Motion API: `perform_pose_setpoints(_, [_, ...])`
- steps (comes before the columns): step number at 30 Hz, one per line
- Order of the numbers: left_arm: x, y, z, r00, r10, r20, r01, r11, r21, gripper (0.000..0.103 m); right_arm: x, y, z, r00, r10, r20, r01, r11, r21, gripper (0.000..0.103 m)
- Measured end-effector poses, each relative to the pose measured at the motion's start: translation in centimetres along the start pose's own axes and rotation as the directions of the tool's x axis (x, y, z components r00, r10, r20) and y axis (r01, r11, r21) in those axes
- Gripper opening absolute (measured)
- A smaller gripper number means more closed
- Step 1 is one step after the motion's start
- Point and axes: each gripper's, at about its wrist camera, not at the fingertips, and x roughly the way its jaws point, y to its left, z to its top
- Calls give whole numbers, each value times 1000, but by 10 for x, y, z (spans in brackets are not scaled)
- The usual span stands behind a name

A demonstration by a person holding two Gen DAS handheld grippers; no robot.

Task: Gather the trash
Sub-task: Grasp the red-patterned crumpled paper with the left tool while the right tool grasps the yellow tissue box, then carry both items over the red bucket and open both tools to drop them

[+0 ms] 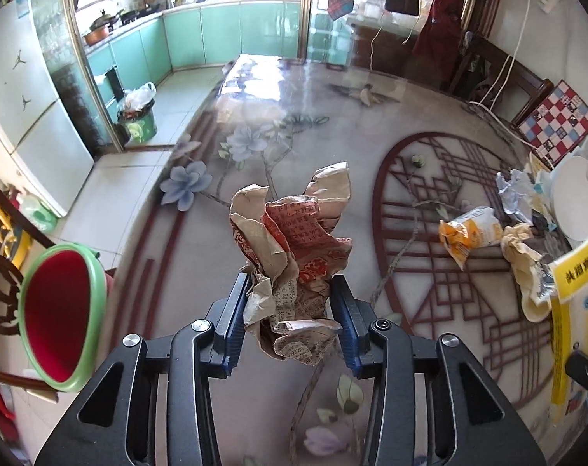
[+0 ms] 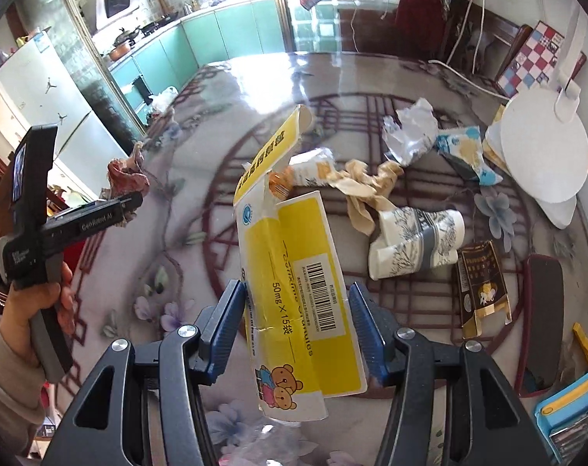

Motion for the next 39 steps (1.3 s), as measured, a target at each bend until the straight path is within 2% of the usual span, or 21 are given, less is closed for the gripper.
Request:
perform_pose_setpoints(5, [-30, 19, -7, 999, -8, 33, 8, 1000, -6, 40, -12, 36, 5, 999, 27, 27, -26, 999, -31, 54])
perform_pose_setpoints(11, [-51, 63, -17, 998, 16, 55, -13, 998, -63, 40, -20, 88, 10, 997, 64, 49, -59, 994, -95, 54])
perform_pose_setpoints(18, [-63, 130, -32, 994, 95, 56, -86, 985, -153, 40, -12, 162, 18, 991, 126, 40, -116, 974, -192, 54])
perform_pose_setpoints(30, [-61, 247, -56, 978, 210, 12, -196, 928, -316, 40, 51, 291, 39, 974, 222, -45, -225, 925, -306, 54])
perform_pose_setpoints(39, [-37, 310, -71, 978, 203, -45, -203, 895, -398, 40, 116, 376, 46, 960, 241, -146, -278, 888, -366, 55])
